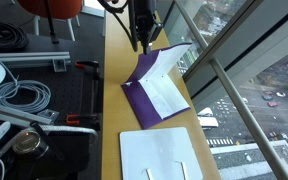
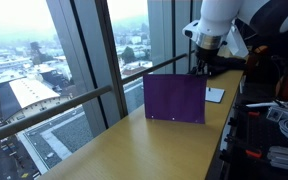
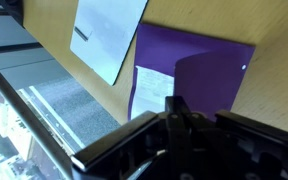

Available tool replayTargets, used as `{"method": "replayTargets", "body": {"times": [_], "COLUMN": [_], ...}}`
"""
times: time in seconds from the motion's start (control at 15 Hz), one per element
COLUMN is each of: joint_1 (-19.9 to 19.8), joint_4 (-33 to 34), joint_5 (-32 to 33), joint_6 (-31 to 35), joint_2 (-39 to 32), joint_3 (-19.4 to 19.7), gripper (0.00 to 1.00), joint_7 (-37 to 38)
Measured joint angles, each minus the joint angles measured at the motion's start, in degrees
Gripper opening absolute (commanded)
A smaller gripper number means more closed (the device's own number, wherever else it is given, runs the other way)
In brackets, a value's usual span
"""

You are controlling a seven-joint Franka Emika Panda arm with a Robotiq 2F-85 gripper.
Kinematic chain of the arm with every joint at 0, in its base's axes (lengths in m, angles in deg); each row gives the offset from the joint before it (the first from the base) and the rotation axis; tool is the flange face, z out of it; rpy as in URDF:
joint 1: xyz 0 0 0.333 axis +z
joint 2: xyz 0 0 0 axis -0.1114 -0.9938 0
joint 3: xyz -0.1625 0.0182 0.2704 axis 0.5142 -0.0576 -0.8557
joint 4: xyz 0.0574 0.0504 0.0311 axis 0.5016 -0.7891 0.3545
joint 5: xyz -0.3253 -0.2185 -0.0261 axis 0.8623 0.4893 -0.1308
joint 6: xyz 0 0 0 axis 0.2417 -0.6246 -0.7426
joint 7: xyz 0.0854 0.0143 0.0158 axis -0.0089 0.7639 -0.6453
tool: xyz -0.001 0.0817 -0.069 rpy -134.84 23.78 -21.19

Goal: Open the purple file holder

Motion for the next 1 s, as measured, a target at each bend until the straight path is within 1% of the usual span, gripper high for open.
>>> {"method": "replayTargets", "body": {"times": [0.4,0.8,1.0], "joint_1": [2.7,3.9,5.3], "joint_4": [-1.5,-3.2,-4.2], "joint_5": [-0.1,-0.2,-1.8], "joint_6": [-3.2,-3.5,-3.5], "joint_2": [1.6,1.7,1.9], "joint_3": [-3.0,-4.5,-5.6], "gripper": [0.00,0.00,0.00], "joint_7": [1.3,2.2,2.7]}}
